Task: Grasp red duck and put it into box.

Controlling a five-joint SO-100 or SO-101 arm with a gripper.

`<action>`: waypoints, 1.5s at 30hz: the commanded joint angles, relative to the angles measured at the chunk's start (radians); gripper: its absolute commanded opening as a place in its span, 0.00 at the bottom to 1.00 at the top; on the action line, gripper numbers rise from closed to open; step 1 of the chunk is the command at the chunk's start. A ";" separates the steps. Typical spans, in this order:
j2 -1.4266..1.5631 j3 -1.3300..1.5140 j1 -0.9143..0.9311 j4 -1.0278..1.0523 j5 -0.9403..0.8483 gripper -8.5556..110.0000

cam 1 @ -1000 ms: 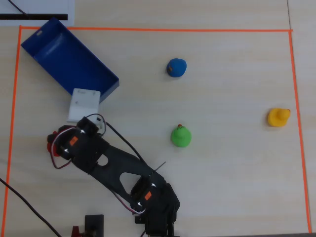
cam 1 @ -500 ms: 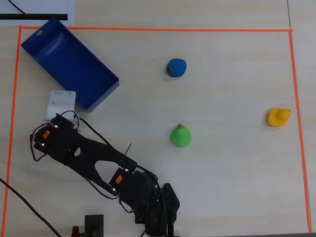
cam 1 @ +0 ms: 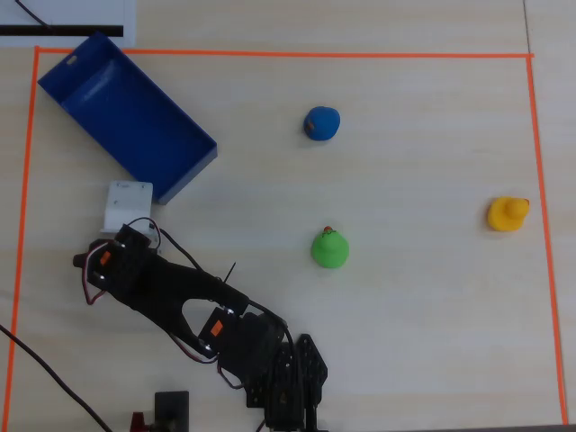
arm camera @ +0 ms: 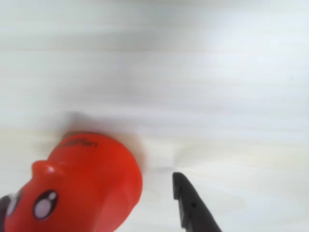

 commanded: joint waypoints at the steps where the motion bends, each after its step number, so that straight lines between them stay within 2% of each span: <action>1: 0.052 0.008 -0.011 -0.052 0.044 0.13; 2: 0.052 0.009 -0.011 -0.052 0.061 0.07; 6: 0.118 0.017 -0.009 -0.009 0.080 0.07; 9: 0.207 -0.074 0.032 0.124 0.075 0.07; 13: 0.319 -0.394 0.153 0.382 0.021 0.07; 16: 0.279 -0.692 0.281 0.494 -0.040 0.07; 18: 0.259 -0.747 0.350 0.460 -0.089 0.07; 22: 0.199 -0.658 0.433 0.264 -0.107 0.07; 26: 0.077 -0.601 0.425 0.141 -0.095 0.07; 33: -0.121 -0.669 0.430 -0.028 0.018 0.07; 37: -0.229 -0.723 0.428 -0.044 0.041 0.08; 42: -0.321 -0.827 0.416 0.043 0.018 0.30; 45: -0.327 -0.890 0.417 0.124 -0.009 0.32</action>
